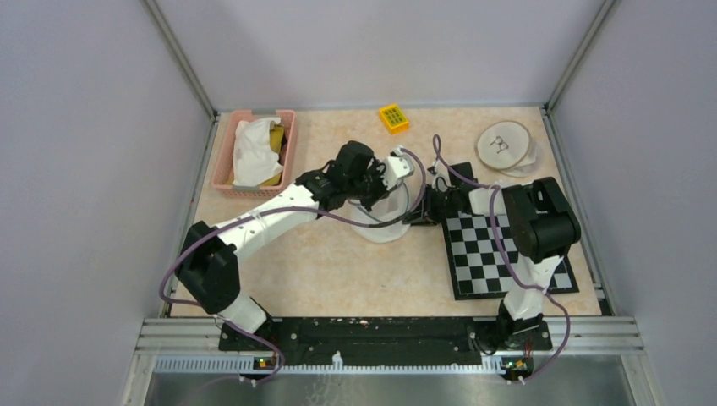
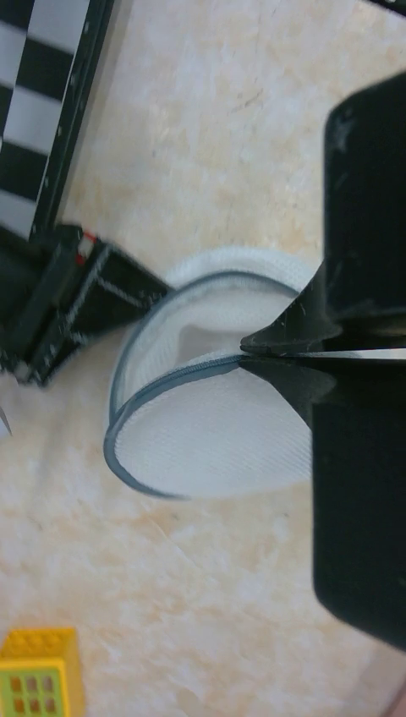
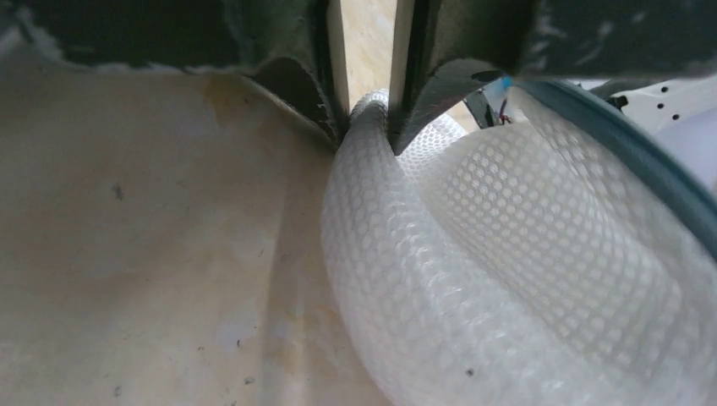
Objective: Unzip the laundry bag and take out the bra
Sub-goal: Close the laundry bag at the center of the board.
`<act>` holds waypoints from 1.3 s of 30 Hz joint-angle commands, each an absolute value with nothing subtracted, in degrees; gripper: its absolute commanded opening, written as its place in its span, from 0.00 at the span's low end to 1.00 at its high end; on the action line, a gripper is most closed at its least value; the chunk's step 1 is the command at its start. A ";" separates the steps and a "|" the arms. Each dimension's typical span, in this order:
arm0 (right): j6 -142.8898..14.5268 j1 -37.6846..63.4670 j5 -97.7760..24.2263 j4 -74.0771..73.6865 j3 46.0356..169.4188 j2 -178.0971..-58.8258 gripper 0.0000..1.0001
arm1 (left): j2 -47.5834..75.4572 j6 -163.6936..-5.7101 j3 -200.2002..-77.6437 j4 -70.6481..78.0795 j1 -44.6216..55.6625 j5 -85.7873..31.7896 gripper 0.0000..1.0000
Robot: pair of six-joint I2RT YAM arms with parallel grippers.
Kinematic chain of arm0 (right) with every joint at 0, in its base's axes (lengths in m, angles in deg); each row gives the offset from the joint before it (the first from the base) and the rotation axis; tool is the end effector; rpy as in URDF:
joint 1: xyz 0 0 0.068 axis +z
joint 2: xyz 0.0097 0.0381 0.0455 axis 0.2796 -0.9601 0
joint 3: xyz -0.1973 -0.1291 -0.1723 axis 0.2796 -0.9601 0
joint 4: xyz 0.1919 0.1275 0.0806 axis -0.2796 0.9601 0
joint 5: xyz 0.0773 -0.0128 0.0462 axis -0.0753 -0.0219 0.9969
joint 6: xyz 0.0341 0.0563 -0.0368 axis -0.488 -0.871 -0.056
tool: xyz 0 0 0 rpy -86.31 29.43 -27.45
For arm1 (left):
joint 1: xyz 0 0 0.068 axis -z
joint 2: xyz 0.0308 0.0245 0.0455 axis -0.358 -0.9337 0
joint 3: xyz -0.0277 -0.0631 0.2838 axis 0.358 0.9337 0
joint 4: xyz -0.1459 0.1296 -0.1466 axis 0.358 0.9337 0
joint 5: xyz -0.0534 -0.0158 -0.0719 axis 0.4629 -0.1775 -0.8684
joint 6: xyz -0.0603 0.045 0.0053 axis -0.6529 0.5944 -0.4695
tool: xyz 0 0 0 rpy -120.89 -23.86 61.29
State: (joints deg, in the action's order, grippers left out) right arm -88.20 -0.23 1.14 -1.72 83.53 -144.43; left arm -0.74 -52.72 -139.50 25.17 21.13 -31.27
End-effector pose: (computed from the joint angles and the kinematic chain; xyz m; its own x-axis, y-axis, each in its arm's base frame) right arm 0.3231 0.1399 0.1351 -0.9758 0.0934 -0.1978 -0.1045 0.5956 0.7964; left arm 0.2604 -0.2540 0.3058 -0.1422 0.5873 -0.7968 0.8890 0.4298 0.1581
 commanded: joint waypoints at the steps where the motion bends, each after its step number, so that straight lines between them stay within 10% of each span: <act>1: -91.26 0.20 2.33 -7.14 85.79 -146.32 0.19 | -0.29 -49.50 -138.78 26.10 24.42 -39.67 0.00; 7: -91.52 0.19 2.75 -7.78 85.76 -146.78 0.00 | -3.17 -49.59 -135.56 23.36 25.67 -42.38 0.00; 28: -92.74 0.16 3.69 -10.52 84.97 -147.52 0.00 | -12.05 -51.11 -129.39 11.50 26.66 -45.41 0.00; 33: -90.46 0.19 3.13 -8.40 85.63 -147.04 0.00 | -7.47 -57.24 -136.43 19.05 26.75 -45.27 0.49; 39: -90.33 0.17 3.00 -7.94 85.89 -147.11 0.00 | -3.10 -55.57 -141.99 26.95 26.68 -38.14 0.67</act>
